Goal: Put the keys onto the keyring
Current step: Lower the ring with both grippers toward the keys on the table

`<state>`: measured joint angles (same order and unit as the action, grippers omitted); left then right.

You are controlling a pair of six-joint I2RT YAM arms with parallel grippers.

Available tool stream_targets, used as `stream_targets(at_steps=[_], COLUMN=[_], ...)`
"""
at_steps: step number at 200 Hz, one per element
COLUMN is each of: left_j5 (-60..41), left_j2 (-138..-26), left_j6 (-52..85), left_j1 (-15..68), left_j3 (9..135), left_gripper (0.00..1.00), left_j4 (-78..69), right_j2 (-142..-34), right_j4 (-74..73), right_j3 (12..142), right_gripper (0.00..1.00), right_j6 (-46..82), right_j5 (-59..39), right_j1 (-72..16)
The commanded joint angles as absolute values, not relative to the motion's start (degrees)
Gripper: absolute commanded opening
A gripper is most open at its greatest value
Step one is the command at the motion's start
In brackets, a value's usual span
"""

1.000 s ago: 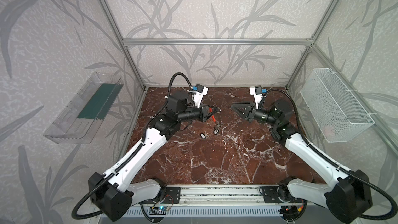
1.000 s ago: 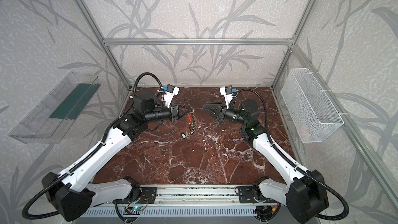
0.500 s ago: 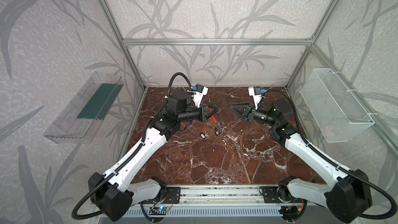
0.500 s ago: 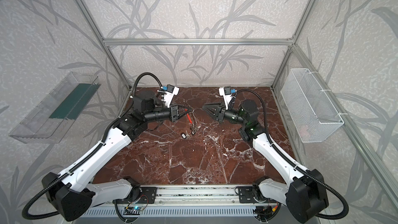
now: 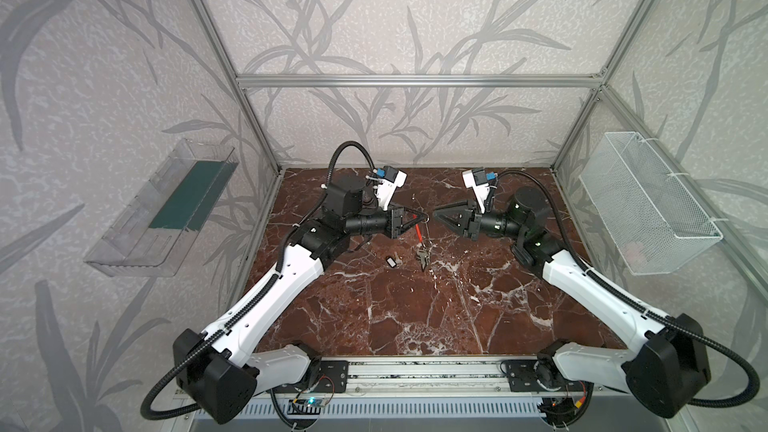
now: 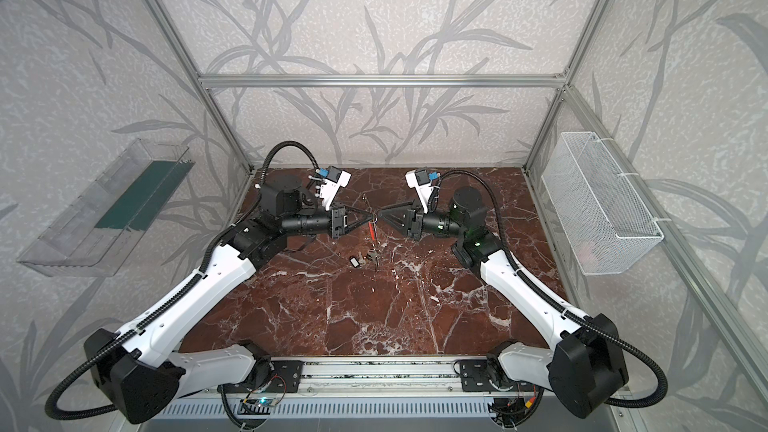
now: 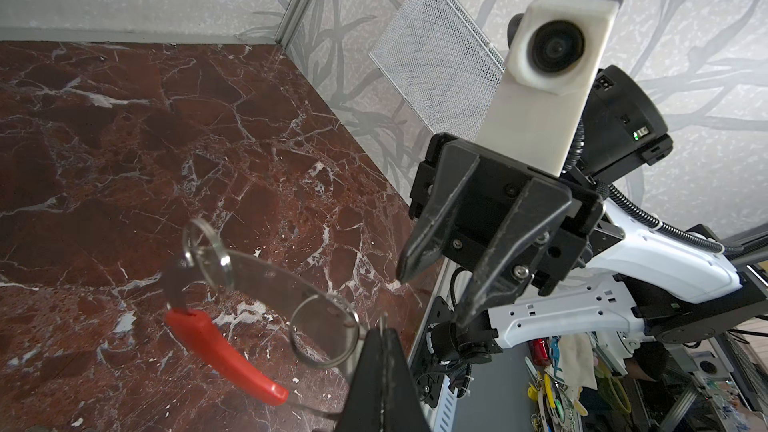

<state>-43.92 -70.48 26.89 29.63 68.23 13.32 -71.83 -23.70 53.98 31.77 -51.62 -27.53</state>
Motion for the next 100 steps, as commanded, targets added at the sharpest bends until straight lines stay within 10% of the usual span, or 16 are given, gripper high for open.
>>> stream_targets(at_steps=[1,100], left_j5=[-45.87,-46.82], left_j2=[-70.58,-70.75], left_j6=[26.07,26.06], left_j1=[29.91,30.57], left_j3=[70.71,70.66], left_gripper=[0.0,0.0], left_j4=[12.65,12.31], right_j2=[-72.59,-73.92], right_j4=[-21.69,-18.26], right_j3=[56.24,57.82], right_gripper=[0.26,0.18], right_j6=[30.12,28.3], right_j5=[-53.12,-52.29], right_j1=[-28.13,-29.17])
